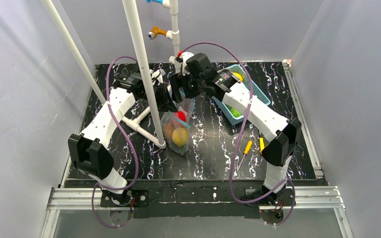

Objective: Place the food in the zip-top bag and seal the zipper
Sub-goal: Place the fake vegetable in the zipper food storage bag, then pick up the fake vegetable from the bin.

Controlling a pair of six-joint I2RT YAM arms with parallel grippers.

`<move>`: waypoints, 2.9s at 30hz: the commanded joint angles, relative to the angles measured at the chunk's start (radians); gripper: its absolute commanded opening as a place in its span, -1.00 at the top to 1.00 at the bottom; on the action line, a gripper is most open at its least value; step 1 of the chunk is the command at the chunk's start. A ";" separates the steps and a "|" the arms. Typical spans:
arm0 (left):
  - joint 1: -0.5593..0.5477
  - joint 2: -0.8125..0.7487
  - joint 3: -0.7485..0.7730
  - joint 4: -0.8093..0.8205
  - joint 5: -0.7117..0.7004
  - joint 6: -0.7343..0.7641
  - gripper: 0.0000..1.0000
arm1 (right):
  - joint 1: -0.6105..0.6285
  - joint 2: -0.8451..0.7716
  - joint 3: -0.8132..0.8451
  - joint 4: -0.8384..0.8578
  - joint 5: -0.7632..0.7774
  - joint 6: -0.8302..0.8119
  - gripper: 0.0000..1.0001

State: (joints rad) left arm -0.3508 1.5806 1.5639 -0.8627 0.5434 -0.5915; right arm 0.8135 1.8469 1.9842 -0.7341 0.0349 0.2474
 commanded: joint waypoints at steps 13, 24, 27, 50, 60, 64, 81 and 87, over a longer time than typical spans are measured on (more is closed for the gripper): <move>-0.002 -0.035 0.011 -0.027 0.024 0.029 1.00 | -0.259 -0.469 -0.411 0.260 -0.132 0.072 -0.89; -0.002 -0.028 0.015 -0.027 0.029 0.027 1.00 | -0.458 -0.404 -0.567 0.332 -0.145 -0.131 -0.66; -0.002 -0.026 0.015 -0.034 0.025 0.029 1.00 | -0.466 -0.313 -0.522 0.337 -0.167 -0.240 -0.55; -0.002 0.015 0.043 -0.092 0.012 0.061 1.00 | -0.571 0.151 -0.066 0.142 -0.260 -0.402 -0.12; -0.002 0.027 0.039 -0.086 0.018 0.058 1.00 | -0.481 0.147 -0.136 0.230 -0.354 -0.501 -0.63; -0.002 0.021 0.041 -0.098 0.005 0.061 1.00 | -0.445 0.221 -0.029 0.207 -0.237 -0.522 -0.63; -0.002 0.022 0.047 -0.117 -0.012 0.065 1.00 | -0.366 0.343 0.080 0.172 -0.171 -0.606 -0.45; -0.002 0.017 0.055 -0.131 -0.016 0.071 1.00 | -0.348 0.404 0.167 0.131 -0.080 -0.621 0.18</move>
State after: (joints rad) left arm -0.3508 1.6123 1.5848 -0.9527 0.5308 -0.5388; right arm 0.4534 2.2204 2.0727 -0.5819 -0.1127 -0.3580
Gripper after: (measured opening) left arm 0.007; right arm 0.515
